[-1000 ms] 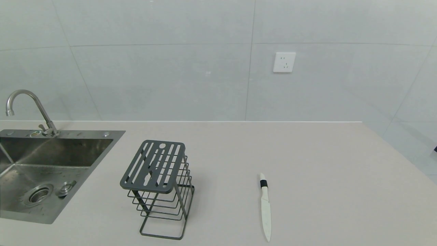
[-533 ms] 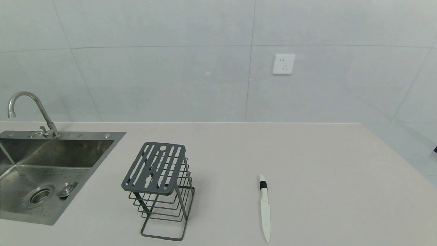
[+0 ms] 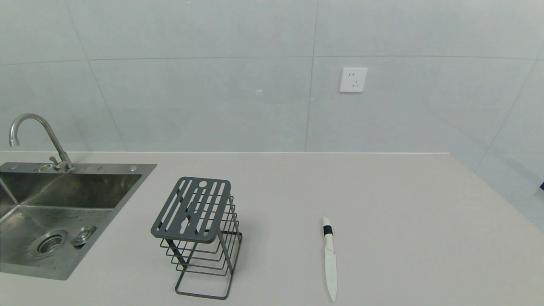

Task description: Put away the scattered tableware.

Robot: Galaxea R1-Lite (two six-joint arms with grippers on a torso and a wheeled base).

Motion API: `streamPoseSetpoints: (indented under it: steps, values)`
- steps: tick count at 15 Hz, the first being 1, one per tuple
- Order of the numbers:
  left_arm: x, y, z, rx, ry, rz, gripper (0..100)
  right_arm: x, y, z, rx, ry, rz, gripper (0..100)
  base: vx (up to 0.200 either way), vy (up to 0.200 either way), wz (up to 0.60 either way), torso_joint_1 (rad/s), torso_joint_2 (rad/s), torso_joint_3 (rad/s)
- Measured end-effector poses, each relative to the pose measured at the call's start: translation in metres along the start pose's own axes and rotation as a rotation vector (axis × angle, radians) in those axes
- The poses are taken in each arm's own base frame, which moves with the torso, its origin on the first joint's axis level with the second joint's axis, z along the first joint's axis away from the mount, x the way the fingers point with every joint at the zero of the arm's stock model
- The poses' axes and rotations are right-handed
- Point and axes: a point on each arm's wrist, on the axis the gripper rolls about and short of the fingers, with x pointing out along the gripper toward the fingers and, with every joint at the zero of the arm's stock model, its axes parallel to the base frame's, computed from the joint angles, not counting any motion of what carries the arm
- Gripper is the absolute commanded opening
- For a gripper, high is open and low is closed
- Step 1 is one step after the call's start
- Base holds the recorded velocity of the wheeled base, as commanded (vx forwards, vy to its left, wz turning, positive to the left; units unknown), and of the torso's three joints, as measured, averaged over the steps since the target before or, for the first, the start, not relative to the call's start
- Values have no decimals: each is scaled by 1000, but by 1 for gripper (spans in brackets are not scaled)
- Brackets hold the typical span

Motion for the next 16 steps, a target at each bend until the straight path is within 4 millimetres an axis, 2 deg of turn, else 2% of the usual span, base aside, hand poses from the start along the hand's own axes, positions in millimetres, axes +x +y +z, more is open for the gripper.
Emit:
streamPoseSetpoints:
  steps: [2,5,13,16]
  values:
    - [0,0,0,1,0,0,100,2,5,4,16,111,192,100,0,0,0,0,0,0]
    - [0,0,0,1,0,0,100,17,4,7,-16,239,279,100,0,0,0,0,0,0]
    - [0,0,0,2,0,0,100,80,3,0,6,638,514,100,0,0,0,0,0,0]
    - [0,0,0,1,1,0,100,117,8,0,19,714,556,100,0,0,0,0,0,0]
